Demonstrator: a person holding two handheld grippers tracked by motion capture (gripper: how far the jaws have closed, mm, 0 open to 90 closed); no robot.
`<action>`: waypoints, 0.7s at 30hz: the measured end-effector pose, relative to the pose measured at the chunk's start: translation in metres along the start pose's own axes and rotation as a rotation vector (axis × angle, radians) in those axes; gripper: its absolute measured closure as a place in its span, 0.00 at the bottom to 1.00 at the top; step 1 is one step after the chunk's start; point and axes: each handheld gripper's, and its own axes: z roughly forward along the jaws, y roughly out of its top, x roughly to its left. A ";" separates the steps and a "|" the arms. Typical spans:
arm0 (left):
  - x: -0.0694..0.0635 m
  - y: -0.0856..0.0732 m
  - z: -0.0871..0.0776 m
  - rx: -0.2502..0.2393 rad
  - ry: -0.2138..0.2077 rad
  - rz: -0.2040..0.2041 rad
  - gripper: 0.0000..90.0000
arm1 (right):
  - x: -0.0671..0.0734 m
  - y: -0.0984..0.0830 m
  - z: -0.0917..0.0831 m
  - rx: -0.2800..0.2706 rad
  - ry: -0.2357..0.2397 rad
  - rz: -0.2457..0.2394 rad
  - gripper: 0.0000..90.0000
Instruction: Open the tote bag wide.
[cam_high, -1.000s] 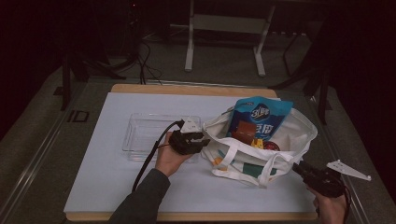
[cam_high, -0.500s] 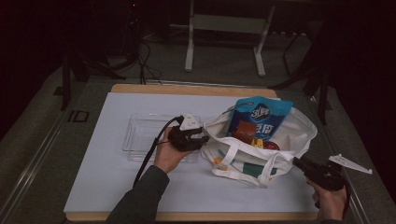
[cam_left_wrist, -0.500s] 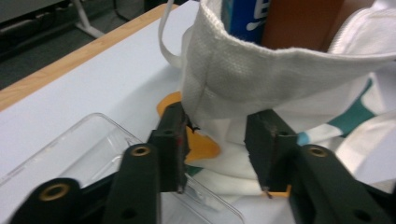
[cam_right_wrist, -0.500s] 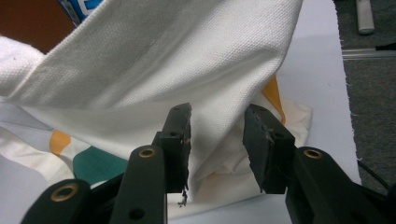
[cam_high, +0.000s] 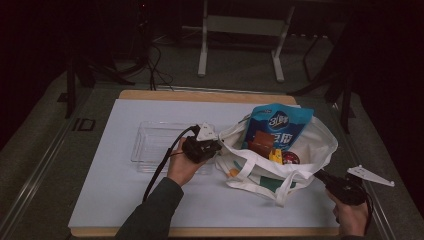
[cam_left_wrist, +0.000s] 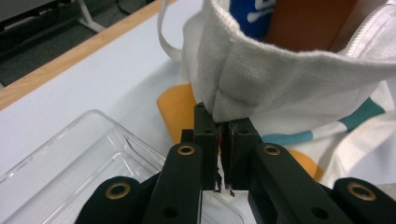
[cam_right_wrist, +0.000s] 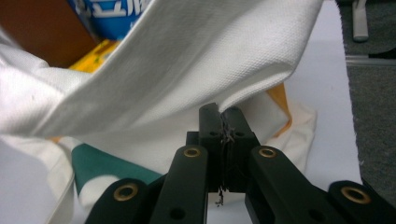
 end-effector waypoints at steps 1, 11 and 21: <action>-0.002 -0.002 0.002 0.010 -0.001 0.005 0.95 | 0.001 -0.002 -0.001 0.013 -0.002 -0.002 0.98; -0.016 -0.015 0.025 0.097 0.006 0.027 0.96 | 0.001 -0.023 0.009 0.117 -0.042 -0.037 0.99; -0.017 -0.016 0.032 0.139 0.036 0.023 0.96 | -0.005 -0.033 0.025 0.181 -0.079 -0.014 0.99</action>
